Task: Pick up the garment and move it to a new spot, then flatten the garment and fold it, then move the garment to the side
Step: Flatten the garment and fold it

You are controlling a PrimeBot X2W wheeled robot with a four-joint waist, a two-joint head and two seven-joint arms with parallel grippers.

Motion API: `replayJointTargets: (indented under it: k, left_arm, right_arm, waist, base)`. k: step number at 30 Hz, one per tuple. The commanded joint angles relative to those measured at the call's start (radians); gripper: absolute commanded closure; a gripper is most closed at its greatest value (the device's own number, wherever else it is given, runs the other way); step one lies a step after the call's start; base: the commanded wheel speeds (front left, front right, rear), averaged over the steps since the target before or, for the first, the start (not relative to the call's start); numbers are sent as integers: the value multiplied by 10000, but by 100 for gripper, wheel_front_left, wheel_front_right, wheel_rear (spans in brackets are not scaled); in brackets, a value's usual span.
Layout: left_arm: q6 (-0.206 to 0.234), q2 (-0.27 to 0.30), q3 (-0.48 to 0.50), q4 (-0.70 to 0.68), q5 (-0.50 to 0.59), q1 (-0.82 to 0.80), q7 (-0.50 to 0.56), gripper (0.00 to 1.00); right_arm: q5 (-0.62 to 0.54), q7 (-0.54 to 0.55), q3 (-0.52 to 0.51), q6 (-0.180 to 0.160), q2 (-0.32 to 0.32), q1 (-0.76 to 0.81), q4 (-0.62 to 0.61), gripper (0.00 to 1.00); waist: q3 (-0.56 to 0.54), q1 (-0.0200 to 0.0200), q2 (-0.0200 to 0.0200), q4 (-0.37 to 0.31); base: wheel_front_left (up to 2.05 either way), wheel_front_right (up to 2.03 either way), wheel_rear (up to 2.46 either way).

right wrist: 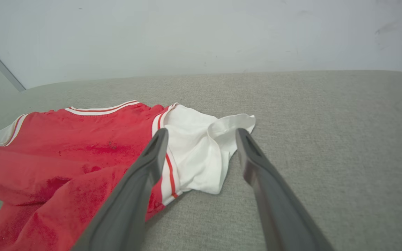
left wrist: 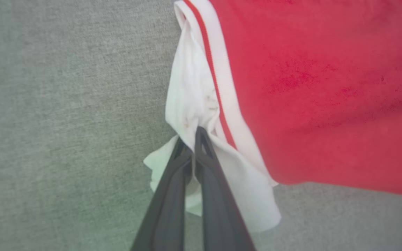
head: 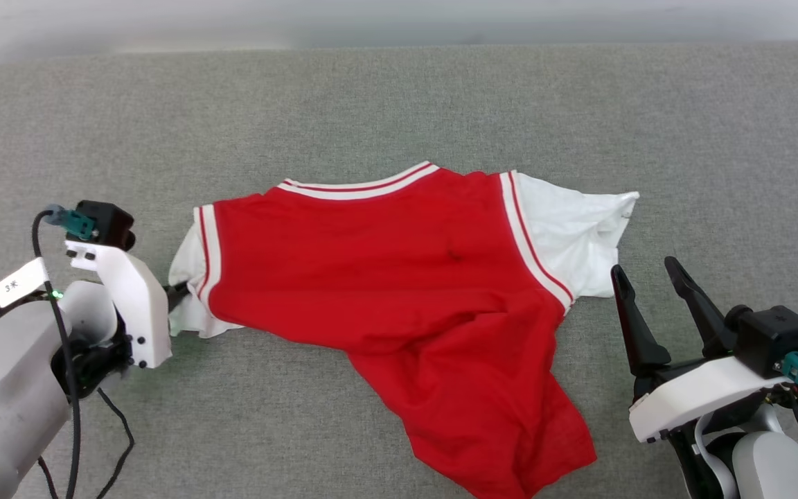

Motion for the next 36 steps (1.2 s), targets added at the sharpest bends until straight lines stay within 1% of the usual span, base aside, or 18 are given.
replayJointTargets:
  k: [1, 2, 4, 7, 11, 13, 16, 17, 19, 20, 22, 24, 26, 28, 29, 30, 31, 36]
  left_arm:
    - [-61, 15, -29, 217, 139, -79, -149, 1]
    - [-41, -15, -36, 487, 184, -88, -248, 0]
    - [-38, 92, -268, 908, 828, -325, -573, 0]
    - [446, 42, -727, 1588, 2046, -755, -1387, 0]
    - [805, -217, -983, 2158, 3027, -1144, -2246, 0]
    - [950, -337, -985, 2228, 3321, -1302, -2865, 0]
    - [1183, -614, -697, 2005, 3472, -1332, -4266, 0]
    - [1299, -697, -522, 1874, 3409, -1254, -4604, 0]
    - [1581, -808, -236, 1384, 3641, -1060, -4982, 0]
    - [1804, -855, 55, 971, 3763, -961, -5040, 0]
    - [2369, -869, 1231, -533, 4357, -598, -5074, 0]
    - [2885, -872, 2370, -2110, 5037, 607, -5053, 0]
    - [3388, -996, 3434, -3538, 5844, 1825, -5059, 0]
    - [3789, -1233, 4366, -4770, 6565, 3011, -5060, 0]
    - [3910, -1361, 4693, -5258, 6880, 3665, -5060, 0]
    - [3989, -1497, 5021, -5633, 7212, 4283, -5061, 0]
    - [3974, -1845, 5582, -6223, 7718, 5314, -5061, 0]
    - [3571, -2595, 6366, -6834, 8894, 7096, -5063, 0]
  right_arm:
    - [-24, 18, -4, -7, -46, -83, -24, 0]
    - [-24, 19, -15, -7, -42, -91, -15, 0]
    - [-64, 25, -49, -7, -32, -84, 19, 0]
    - [-117, 32, -88, -7, 0, -6, 102, 0]
    - [-99, 30, -139, -7, 34, 120, 215, 0]
    - [-93, 33, -184, -7, 34, 154, 245, 0]
    - [-69, -6, -334, -7, -38, 241, 251, 0]
    - [-42, -33, -400, -7, -55, 284, 236, 0]
    - [-15, -53, -581, -7, -98, 382, 220, 0]
    - [-4, -52, -675, -7, -126, 427, 212, 0]
    - [17, -24, -830, -7, -174, 549, 176, 0]
    - [42, -13, -949, -7, -214, 670, 119, 0]
    - [61, 7, -1039, -7, -220, 814, 57, 0]
    - [55, -5, -1158, -7, -206, 938, -6, 0]
    - [51, -2, -1204, -7, -191, 991, -40, 0]
    - [44, -15, -1221, -7, -171, 1035, -74, 0]
    - [45, -44, -1222, -7, -132, 1116, -116, 0]
    - [109, -168, -1228, -7, -28, 1245, -47, 0]
  waist:
    - [59, 1, 0, -29]
    - [70, 1, 0, -27]
    - [71, 1, 0, -2]
    - [-52, 1, 0, 112]
    - [-411, 1, 0, 351]
    - [-622, 1, 0, 496]
    - [-976, 1, 0, 686]
    - [-1099, 1, 0, 752]
    - [-1353, 1, 0, 895]
    - [-1477, 1, 0, 966]
    - [-1673, 1, 0, 1102]
    - [-1838, 1, 0, 1209]
    - [-1993, 1, 0, 1312]
    - [-2099, 1, 0, 1409]
    - [-2127, 1, 0, 1442]
    - [-2155, 1, 0, 1475]
    - [-2207, 1, 0, 1509]
    - [-2331, 1, 0, 1519]
  base:
    - [0, 0, 0]
    - [0, 0, 0]
    - [0, 0, 0]
    - [0, 0, 0]
    - [0, 0, 0]
    - [0, 0, 0]
    - [0, 0, 0]
    - [0, 0, 0]
    - [0, 0, 0]
    - [0, 0, 0]
    - [0, 0, 0]
    - [0, 0, 0]
    - [0, 0, 0]
    - [0, 0, 0]
    - [0, 0, 0]
    - [0, 0, 0]
    - [0, 0, 0]
    - [0, 0, 0]
